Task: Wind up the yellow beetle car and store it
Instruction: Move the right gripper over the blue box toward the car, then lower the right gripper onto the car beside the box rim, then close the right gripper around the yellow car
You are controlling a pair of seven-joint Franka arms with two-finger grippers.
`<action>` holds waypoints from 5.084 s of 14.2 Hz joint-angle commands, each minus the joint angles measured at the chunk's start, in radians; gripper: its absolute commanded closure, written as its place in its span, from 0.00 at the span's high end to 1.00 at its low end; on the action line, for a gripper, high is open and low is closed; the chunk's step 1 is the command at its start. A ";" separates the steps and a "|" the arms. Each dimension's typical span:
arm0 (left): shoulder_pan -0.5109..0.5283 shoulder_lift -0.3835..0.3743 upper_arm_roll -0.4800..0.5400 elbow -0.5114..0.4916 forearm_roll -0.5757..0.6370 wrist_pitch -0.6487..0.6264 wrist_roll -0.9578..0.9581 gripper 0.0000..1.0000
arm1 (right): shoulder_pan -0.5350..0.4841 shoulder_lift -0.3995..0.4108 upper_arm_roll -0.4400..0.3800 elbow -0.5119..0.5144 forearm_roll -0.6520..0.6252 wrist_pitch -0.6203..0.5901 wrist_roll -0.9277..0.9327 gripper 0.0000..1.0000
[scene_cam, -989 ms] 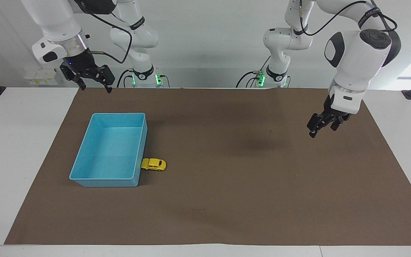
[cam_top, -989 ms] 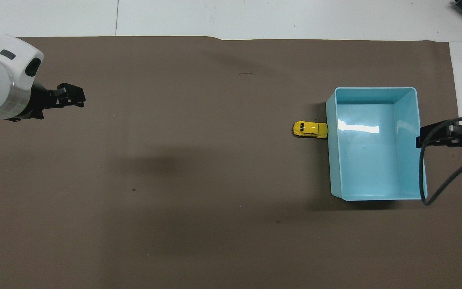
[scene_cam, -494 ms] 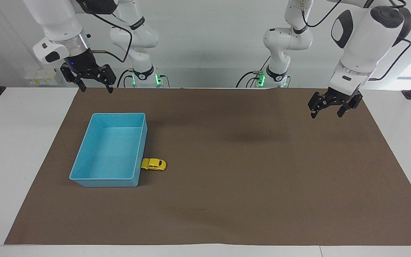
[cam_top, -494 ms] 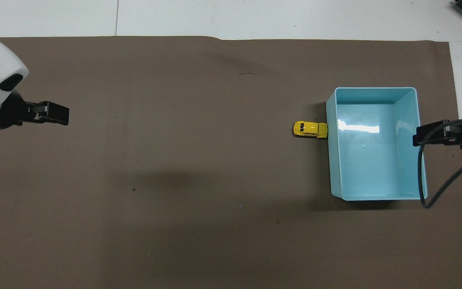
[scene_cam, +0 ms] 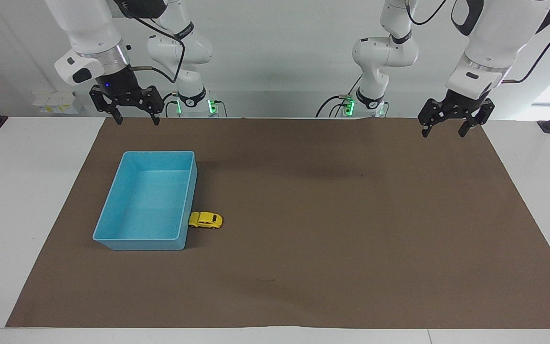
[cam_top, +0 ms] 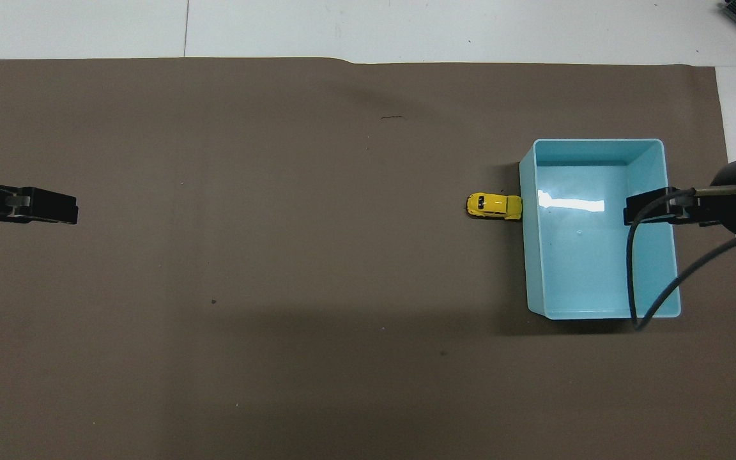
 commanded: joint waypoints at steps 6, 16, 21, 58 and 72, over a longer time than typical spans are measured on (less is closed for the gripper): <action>0.012 -0.004 0.001 0.003 -0.053 0.009 0.020 1.00 | 0.067 0.067 0.013 -0.007 0.004 0.079 0.292 1.00; 0.041 -0.022 -0.002 -0.012 -0.055 -0.010 0.086 1.00 | 0.168 0.156 0.013 -0.005 -0.008 0.125 0.834 1.00; 0.039 -0.021 -0.002 -0.012 -0.053 -0.011 0.091 1.00 | 0.185 0.226 0.013 -0.008 -0.009 0.159 0.985 1.00; 0.052 -0.021 0.000 -0.002 -0.053 -0.060 0.091 1.00 | 0.142 0.390 0.011 -0.323 0.009 0.785 1.599 0.96; 0.052 -0.021 0.000 -0.002 -0.053 -0.060 0.091 1.00 | 0.130 0.413 0.011 -0.340 0.008 0.826 1.519 0.00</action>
